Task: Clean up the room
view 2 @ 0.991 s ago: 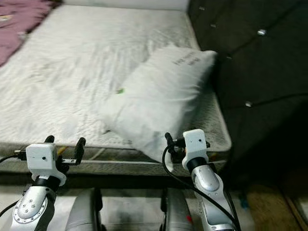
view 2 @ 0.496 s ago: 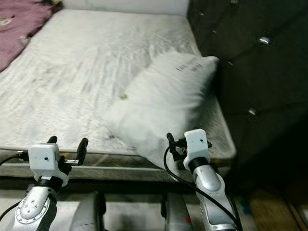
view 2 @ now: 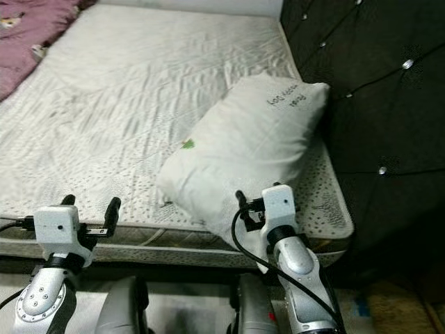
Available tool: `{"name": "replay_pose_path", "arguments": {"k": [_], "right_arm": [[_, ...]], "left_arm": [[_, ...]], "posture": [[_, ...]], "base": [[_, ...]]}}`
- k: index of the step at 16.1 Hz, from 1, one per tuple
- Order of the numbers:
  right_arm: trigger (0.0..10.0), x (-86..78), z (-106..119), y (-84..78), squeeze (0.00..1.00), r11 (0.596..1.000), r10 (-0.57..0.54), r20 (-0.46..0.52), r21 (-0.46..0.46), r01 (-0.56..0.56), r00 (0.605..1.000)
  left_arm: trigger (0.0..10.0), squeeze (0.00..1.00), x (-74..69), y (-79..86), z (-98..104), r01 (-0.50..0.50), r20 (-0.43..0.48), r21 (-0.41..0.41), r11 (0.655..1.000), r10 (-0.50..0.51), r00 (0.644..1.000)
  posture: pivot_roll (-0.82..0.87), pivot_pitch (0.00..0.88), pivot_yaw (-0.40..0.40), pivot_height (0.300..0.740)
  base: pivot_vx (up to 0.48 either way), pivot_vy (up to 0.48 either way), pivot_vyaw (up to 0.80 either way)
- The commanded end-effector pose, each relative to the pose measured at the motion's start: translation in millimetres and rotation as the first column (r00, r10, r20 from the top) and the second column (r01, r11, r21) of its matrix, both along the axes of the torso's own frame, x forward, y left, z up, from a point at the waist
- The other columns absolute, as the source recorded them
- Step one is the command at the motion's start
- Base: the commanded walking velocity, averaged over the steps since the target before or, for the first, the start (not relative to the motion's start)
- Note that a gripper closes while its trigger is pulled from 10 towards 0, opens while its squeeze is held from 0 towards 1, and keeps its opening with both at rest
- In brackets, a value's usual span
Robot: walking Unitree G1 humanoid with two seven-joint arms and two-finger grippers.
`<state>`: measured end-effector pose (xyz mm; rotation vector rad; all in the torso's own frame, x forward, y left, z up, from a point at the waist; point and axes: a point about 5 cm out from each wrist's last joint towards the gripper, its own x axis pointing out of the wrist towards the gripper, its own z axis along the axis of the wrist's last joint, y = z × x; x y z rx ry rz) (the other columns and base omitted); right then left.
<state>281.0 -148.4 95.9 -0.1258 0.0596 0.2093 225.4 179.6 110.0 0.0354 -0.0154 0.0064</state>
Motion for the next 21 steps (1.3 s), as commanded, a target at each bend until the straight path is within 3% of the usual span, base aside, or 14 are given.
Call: {"name": "replay_pose_path", "arguments": {"k": [1,8,12,15,18,21], "right_arm": [[10.0,-1.1,-2,-3.2,0.0,1.0,-0.007,-0.004,-0.007,0.007,1.0],[10.0,-1.2,-5,-3.6,0.0,1.0,0.008,-0.031,0.005,-0.008,0.999],[10.0,13.2,-6,-0.6,0.0,1.0,0.029,-0.127,0.0,-0.029,0.991],[10.0,21.0,-7,-1.6,0.0,0.998,0.016,-0.179,-0.061,-0.027,0.984],[10.0,29.6,0,-12.8,0.0,0.99,-0.106,-0.174,-0.113,0.087,0.979],[10.0,22.2,-3,-32.0,0.0,0.961,-0.229,-0.184,-0.196,0.193,0.956]], "left_arm": [[10.0,0.0,-0.7,-2.9,-3,0.016,-0.015,0.002,1.0,-0.016,1.0],[10.0,0.0,-1.7,-3.9,-4,0.013,-0.021,-0.001,1.0,-0.013,1.0],[10.0,0.0,-2.1,-3.6,-4,0.012,-0.023,-0.001,1.0,-0.012,1.0],[10.0,0.0,-2.6,-3.0,-3,0.011,-0.024,0.002,1.0,-0.01,1.0],[10.0,0.0,-3.2,-1.0,-3,0.003,-0.023,0.011,1.0,-0.003,1.0],[10.0,0.0,-3.6,0.2,-3,-0.001,-0.026,0.014,1.0,0.001,1.0]], "posture": [[0.03,0.113,-0.039,0.584],[0.03,0.108,-0.043,0.556],[0.03,0.114,-0.043,0.556],[0.04,0.122,-0.041,0.556],[0.04,0.125,-0.038,0.556],[0.04,0.125,-0.034,0.556]], "base": [[0.0,0.0,0.44],[0.0,0.0,0.0],[0.0,0.0,0.0],[0.0,0.0,0.0],[0.0,0.0,0.0],[0.0,0.0,0.0]]}}
